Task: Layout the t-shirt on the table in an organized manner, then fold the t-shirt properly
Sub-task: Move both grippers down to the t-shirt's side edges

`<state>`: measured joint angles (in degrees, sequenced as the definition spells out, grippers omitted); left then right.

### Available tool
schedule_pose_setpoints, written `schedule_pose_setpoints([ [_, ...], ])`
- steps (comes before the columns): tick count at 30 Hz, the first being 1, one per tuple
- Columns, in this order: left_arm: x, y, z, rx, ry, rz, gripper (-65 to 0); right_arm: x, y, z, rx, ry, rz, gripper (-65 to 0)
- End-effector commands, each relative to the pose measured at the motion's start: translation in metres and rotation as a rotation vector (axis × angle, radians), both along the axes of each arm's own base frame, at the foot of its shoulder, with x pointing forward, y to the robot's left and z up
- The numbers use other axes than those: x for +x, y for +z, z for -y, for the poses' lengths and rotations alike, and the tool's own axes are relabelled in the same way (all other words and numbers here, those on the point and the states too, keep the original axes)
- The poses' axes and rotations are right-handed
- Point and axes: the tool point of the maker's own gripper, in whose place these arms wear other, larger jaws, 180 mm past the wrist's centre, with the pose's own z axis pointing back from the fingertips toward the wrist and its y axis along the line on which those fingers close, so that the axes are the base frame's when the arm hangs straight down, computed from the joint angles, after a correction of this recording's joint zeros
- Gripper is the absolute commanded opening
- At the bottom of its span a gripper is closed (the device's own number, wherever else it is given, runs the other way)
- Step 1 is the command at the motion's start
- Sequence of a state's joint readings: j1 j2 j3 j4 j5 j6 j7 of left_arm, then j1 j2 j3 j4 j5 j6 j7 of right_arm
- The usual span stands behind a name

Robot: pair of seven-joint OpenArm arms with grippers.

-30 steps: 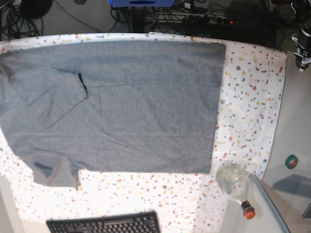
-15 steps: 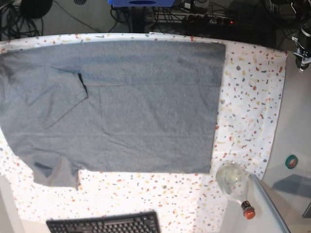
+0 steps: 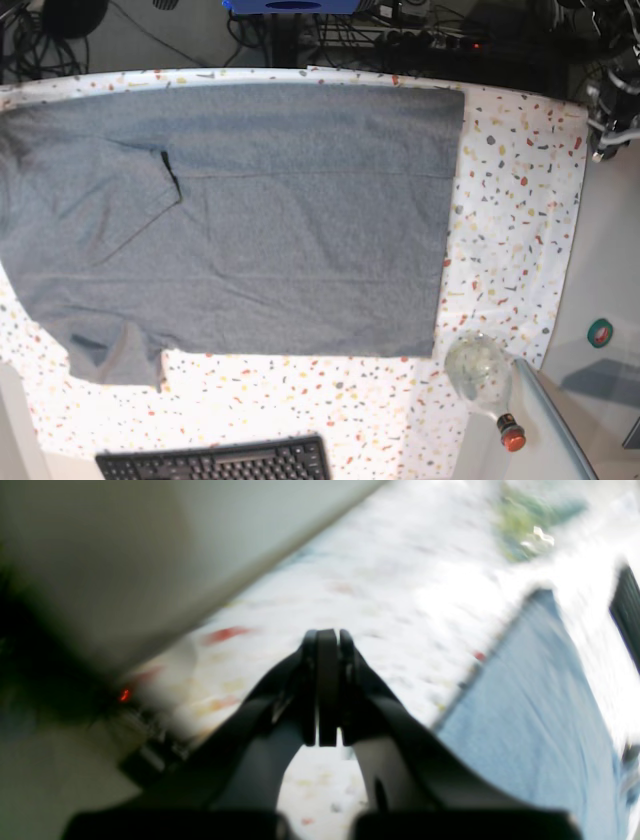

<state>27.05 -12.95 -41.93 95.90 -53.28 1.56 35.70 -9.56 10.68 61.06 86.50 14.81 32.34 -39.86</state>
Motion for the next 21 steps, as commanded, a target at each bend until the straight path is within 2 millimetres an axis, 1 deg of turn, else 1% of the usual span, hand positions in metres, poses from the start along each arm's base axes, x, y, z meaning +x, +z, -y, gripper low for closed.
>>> schedule_pose_setpoints([
  [1,0.011,0.013,0.003,0.056,-0.047,0.018,-65.0,0.020,0.022,0.003,-0.047,0.040,0.063,-65.0],
  [3,0.030,0.018,0.027,0.091,-0.135,0.028,-65.0,0.028,0.028,-0.004,-0.062,0.072,0.072,-65.0],
  [5,0.043,0.022,0.046,0.129,-0.200,0.030,-65.0,0.033,0.030,-0.009,-0.068,0.091,0.077,-65.0],
  [8,0.058,0.018,0.071,0.165,-0.288,0.019,-65.0,0.042,0.029,-0.015,-0.066,0.124,0.074,-65.0],
  [10,0.070,0.018,0.084,0.194,-0.336,0.018,-65.0,0.046,0.023,-0.020,-0.049,0.138,0.067,-65.0],
  [11,0.075,0.017,0.091,0.209,-0.360,0.014,-65.0,0.052,0.021,-0.023,-0.039,0.149,0.070,-65.0],
  [12,0.081,0.017,0.098,0.221,-0.385,0.017,-65.0,0.060,0.024,-0.019,-0.042,0.156,0.080,-65.0],
  [13,0.088,0.017,0.107,0.232,-0.413,0.021,-65.0,0.066,0.022,-0.017,-0.033,0.160,0.073,-65.0],
  [14,0.095,0.018,0.116,0.246,-0.439,0.027,-65.0,0.070,0.015,-0.016,-0.009,0.160,0.064,-65.0],
  [16,0.106,0.008,0.130,0.263,-0.489,0.008,-65.0,0.086,0.002,-0.012,0.049,0.156,0.058,-65.0],
  [17,0.114,0.002,0.137,0.264,-0.511,-0.002,-65.0,0.095,-0.001,-0.009,0.069,0.154,0.059,-65.0],
  [18,0.118,-0.009,0.143,0.257,-0.529,-0.024,-65.0,0.101,-0.004,-0.005,0.093,0.147,0.056,-65.0],
  [21,0.126,-0.037,0.160,0.225,-0.574,-0.084,-65.0,0.126,-0.005,0.008,0.145,0.117,0.099,-65.0],
])
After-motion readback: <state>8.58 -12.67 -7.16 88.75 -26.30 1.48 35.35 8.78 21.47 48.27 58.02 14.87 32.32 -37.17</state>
